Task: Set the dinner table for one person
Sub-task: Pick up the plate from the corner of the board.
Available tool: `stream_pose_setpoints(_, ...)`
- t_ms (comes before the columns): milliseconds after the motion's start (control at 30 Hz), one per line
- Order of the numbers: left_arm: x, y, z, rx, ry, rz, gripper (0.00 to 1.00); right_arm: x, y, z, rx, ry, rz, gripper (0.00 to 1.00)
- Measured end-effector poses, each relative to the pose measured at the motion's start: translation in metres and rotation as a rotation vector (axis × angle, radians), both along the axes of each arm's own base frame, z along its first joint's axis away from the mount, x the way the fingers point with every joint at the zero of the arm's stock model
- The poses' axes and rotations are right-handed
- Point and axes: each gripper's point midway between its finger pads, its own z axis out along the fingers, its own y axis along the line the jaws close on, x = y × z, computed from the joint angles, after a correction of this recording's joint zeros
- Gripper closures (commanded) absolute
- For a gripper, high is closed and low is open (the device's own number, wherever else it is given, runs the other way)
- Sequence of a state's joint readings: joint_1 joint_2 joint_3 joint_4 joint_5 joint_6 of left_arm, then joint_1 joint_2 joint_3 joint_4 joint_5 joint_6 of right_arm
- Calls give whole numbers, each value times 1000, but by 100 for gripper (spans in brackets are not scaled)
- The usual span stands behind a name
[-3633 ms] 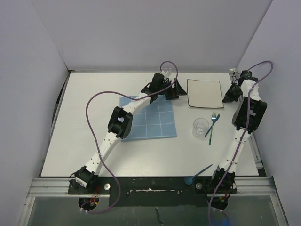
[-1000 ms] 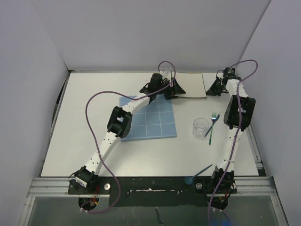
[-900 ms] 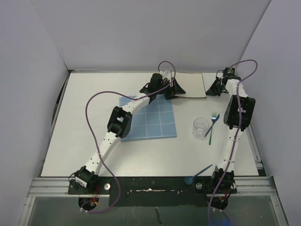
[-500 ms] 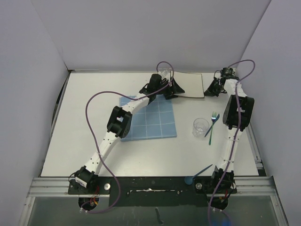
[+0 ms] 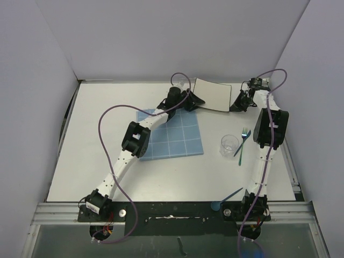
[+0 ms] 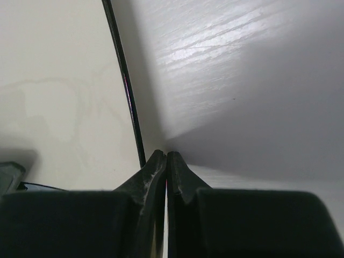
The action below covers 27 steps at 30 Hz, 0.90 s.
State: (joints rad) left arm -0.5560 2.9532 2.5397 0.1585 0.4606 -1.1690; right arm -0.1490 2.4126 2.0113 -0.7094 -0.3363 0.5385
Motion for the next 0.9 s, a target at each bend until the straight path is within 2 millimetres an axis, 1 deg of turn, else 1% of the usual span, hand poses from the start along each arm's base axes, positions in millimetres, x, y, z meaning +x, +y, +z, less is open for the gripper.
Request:
stream_pose_setpoints(33,2,2,-4,-5,6,8,85,-1,2,0,2,5,6,100)
stream_pose_setpoints(67,4,4,-8,-6,13,16,93,-2,3,0,3,7,8,100)
stream_pose_setpoints(100,5,5,-11,-5,19,24,100,-4,5,0,6,11,12,100)
stream_pose_setpoints(167,7,9,-16,-18,47,33,100,-5,5,0,3,14,14,100)
stream_pose_setpoints(200,7,9,-13,-30,32,22,100,-7,5,0,6,16,14,100)
stream_pose_setpoints(267,7,9,-12,-30,28,24,100,-8,6,-1,6,20,15,100)
stream_pose_setpoints(667,5,10,-17,-37,0,8,100,-20,9,-1,16,36,19,100)
stream_pose_setpoints(800,3,11,-15,-21,-35,-8,100,-23,10,-1,18,42,20,100)
stream_pose_setpoints(900,-3,13,-11,12,-55,-29,100,-29,13,-1,20,56,27,100)
